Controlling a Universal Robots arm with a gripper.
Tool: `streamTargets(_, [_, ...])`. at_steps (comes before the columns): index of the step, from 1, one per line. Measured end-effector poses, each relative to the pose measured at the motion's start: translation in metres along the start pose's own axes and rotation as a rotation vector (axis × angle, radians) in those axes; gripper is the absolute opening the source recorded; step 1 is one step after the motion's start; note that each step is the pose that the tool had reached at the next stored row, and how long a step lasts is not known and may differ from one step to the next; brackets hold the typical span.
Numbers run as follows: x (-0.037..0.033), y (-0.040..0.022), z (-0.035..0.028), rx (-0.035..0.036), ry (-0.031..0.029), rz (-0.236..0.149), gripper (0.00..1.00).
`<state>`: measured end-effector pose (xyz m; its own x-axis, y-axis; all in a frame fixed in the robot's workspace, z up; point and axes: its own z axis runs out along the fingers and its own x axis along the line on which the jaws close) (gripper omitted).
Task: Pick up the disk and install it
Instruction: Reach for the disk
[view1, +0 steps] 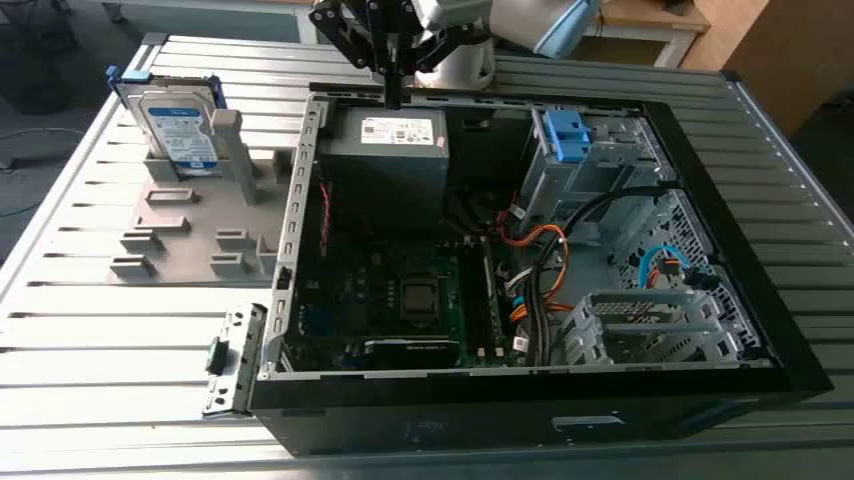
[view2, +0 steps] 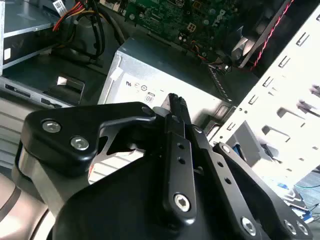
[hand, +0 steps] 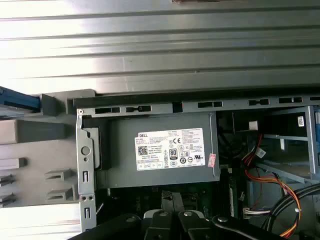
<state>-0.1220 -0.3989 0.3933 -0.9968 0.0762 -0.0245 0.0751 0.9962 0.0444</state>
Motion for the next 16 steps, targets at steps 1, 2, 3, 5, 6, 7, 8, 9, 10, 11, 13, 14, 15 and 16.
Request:
streamTargets(1, [0.0000, 0.0000, 0.0000, 0.0000, 0.0000, 0.000, 0.11])
streamTargets(2, [0.0000, 0.0000, 0.0000, -0.0001, 0.0000, 0.000, 0.11])
streamTargets(3, [0.0002, 0.0000, 0.0000, 0.0000, 0.0000, 0.000, 0.11])
streamTargets(5, [0.0012, -0.0001, -0.0001, 0.0001, 0.0000, 0.000, 0.11])
streamTargets(6, [0.0020, -0.0002, 0.0000, 0.0000, -0.0001, 0.000, 0.11])
streamTargets(7, [0.0027, -0.0002, -0.0001, 0.0000, 0.0000, 0.000, 0.11])
streamTargets(8, [0.0030, -0.0002, -0.0001, 0.0000, 0.0000, 0.000, 0.11])
streamTargets(9, [0.0037, -0.0003, -0.0001, 0.0000, 0.0000, 0.000, 0.11])
streamTargets(10, [0.0042, -0.0003, -0.0001, 0.0000, 0.0000, 0.000, 0.11])
streamTargets(11, [0.0046, -0.0003, -0.0001, 0.0000, 0.0000, 0.000, 0.11])
streamTargets(13, [0.0055, -0.0004, -0.0002, 0.0000, 0.0000, 0.000, 0.11])
streamTargets(14, [0.0061, -0.0005, -0.0002, 0.0000, 0.0000, 0.000, 0.11])
streamTargets(15, [0.0067, -0.0005, -0.0002, 0.0000, 0.0000, 0.000, 0.11])
streamTargets(16, [0.0072, -0.0005, -0.0002, 0.0000, 0.0000, 0.000, 0.11])
